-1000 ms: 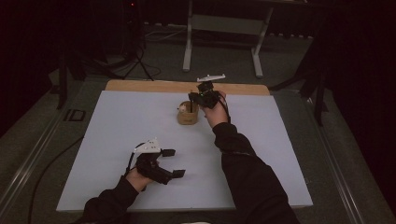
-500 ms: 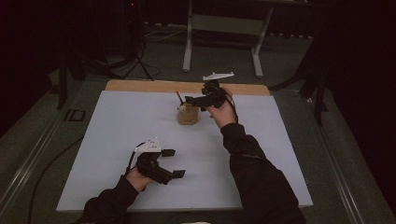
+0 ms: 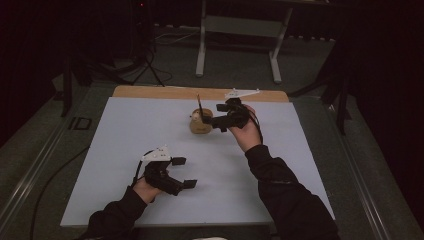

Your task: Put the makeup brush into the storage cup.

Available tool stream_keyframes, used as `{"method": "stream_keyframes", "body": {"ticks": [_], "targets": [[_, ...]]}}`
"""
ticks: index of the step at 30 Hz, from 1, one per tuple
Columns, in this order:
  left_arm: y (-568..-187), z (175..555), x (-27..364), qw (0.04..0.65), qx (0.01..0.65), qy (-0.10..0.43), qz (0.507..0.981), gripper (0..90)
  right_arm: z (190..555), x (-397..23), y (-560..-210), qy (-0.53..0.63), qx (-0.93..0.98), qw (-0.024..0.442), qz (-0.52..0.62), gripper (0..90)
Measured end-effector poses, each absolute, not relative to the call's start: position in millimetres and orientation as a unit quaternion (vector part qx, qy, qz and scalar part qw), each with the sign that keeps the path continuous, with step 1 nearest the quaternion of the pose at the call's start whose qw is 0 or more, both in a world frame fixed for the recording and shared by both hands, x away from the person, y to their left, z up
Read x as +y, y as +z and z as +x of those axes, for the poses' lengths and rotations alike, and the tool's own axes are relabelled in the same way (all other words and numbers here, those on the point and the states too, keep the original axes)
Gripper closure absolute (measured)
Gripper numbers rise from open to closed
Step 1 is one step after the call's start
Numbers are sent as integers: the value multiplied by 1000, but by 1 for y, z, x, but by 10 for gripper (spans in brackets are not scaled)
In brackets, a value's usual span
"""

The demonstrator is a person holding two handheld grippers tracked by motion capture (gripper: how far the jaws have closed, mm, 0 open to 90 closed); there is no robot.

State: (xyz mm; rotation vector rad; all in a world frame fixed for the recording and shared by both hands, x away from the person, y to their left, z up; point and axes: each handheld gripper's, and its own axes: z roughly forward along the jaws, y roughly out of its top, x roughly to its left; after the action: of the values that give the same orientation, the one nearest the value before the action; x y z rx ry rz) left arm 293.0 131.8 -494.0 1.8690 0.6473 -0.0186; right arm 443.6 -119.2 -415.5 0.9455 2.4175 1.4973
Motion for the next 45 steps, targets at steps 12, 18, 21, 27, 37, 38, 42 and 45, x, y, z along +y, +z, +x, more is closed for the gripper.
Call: {"method": "stream_keyframes", "body": {"ticks": [12, 18, 21, 27, 37, 38, 42, 45], "targets": [[-488, 292, 138, 586, 245, -7, 772, 30, 409, -137, -423, 509, 807, 61, 292, 139], [-484, 291, 146, 591, 245, 2, 768, 46, 392, -149, -427, 516, 807, 62, 281, 140], [-482, 291, 149, 588, 245, 13, 771, 46, 383, -155, -429, 517, 808, 60, 276, 138], [-479, 289, 157, 577, 255, 12, 776, 37, 367, -167, -433, 525, 806, 65, 267, 139], [-481, 282, 170, 562, 262, 28, 784, 26, 348, -187, -445, 513, 816, 49, 263, 137], [-481, 281, 172, 563, 261, 29, 784, 26, 346, -190, -446, 512, 816, 46, 263, 137], [-483, 278, 179, 563, 266, 38, 781, 26, 341, -199, -451, 513, 816, 38, 264, 138], [-484, 276, 183, 557, 269, 42, 784, 26, 336, -207, -456, 502, 821, 40, 268, 138]]}}
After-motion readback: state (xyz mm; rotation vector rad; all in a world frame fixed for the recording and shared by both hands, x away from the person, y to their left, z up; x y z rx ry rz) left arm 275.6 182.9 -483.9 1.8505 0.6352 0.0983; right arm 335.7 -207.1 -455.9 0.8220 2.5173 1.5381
